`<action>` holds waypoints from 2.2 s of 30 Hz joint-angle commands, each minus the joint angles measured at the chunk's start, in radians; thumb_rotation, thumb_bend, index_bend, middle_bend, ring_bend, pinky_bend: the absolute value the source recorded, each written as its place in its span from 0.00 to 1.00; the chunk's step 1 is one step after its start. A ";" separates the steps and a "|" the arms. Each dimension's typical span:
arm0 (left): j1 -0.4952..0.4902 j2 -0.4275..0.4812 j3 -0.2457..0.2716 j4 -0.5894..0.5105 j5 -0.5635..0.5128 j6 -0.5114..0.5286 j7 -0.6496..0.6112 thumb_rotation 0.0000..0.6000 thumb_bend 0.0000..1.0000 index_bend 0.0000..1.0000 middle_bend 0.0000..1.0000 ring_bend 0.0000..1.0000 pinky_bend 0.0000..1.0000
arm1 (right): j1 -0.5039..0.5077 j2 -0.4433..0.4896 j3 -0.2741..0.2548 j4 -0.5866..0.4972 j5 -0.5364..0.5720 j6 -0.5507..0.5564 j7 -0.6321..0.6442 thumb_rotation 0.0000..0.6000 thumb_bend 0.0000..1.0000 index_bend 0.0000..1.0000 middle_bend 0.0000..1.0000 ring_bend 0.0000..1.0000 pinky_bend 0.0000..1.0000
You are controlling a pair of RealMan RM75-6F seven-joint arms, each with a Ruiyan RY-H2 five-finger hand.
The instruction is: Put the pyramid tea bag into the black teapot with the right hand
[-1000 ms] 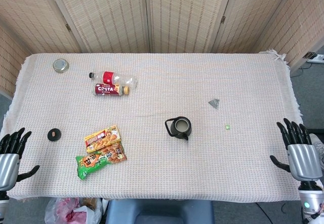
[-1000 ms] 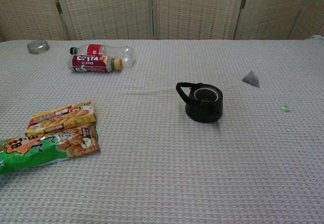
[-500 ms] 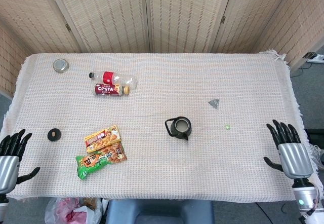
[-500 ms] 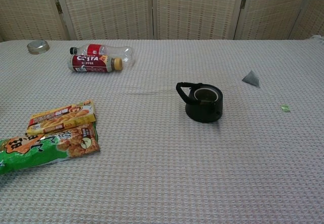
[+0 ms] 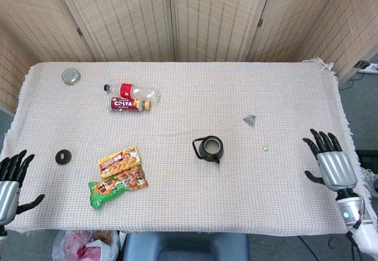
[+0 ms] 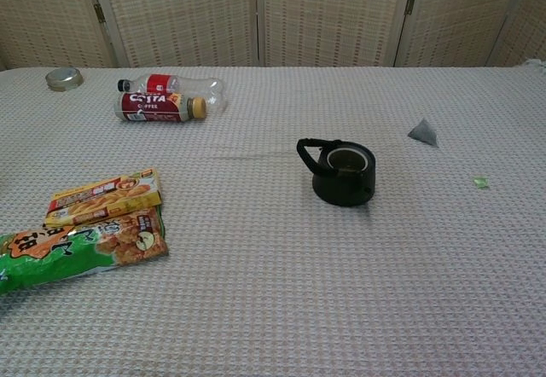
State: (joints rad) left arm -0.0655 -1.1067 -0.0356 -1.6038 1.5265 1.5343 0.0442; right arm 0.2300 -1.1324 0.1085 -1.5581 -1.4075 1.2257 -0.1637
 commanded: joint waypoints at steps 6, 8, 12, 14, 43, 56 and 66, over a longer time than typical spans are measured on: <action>-0.004 0.003 -0.002 0.002 -0.006 -0.011 -0.011 1.00 0.20 0.00 0.00 0.00 0.06 | 0.078 -0.047 0.015 0.088 0.046 -0.112 0.038 1.00 0.16 0.34 0.00 0.00 0.00; -0.006 0.004 -0.002 0.003 -0.008 -0.014 -0.014 1.00 0.20 0.00 0.00 0.00 0.06 | 0.099 -0.054 0.018 0.102 0.062 -0.148 0.040 1.00 0.17 0.34 0.00 0.00 0.00; -0.006 0.007 -0.003 0.003 -0.008 -0.016 -0.023 1.00 0.20 0.00 0.00 0.00 0.06 | 0.133 -0.075 0.020 0.127 0.087 -0.201 0.030 1.00 0.17 0.34 0.00 0.00 0.00; -0.007 0.008 -0.002 0.004 -0.006 -0.018 -0.027 1.00 0.20 0.00 0.00 0.00 0.06 | 0.147 -0.093 0.019 0.140 0.094 -0.221 0.032 1.00 0.17 0.34 0.00 0.00 0.00; -0.014 0.045 0.010 0.013 0.004 -0.040 -0.118 1.00 0.20 0.00 0.00 0.00 0.06 | 0.306 -0.357 0.038 0.417 0.225 -0.369 -0.095 1.00 0.17 0.41 0.00 0.00 0.00; -0.020 0.057 0.011 0.023 0.000 -0.056 -0.148 1.00 0.20 0.00 0.00 0.00 0.06 | 0.355 -0.414 0.049 0.494 0.262 -0.415 -0.106 1.00 0.18 0.43 0.00 0.00 0.00; -0.026 0.059 0.010 0.028 -0.006 -0.067 -0.159 1.00 0.20 0.00 0.00 0.00 0.06 | 0.374 -0.433 0.044 0.522 0.281 -0.441 -0.112 1.00 0.19 0.46 0.00 0.00 0.00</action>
State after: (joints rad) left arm -0.0917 -1.0478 -0.0254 -1.5757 1.5209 1.4671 -0.1150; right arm 0.6036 -1.5649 0.1528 -1.0367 -1.1264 0.7850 -0.2764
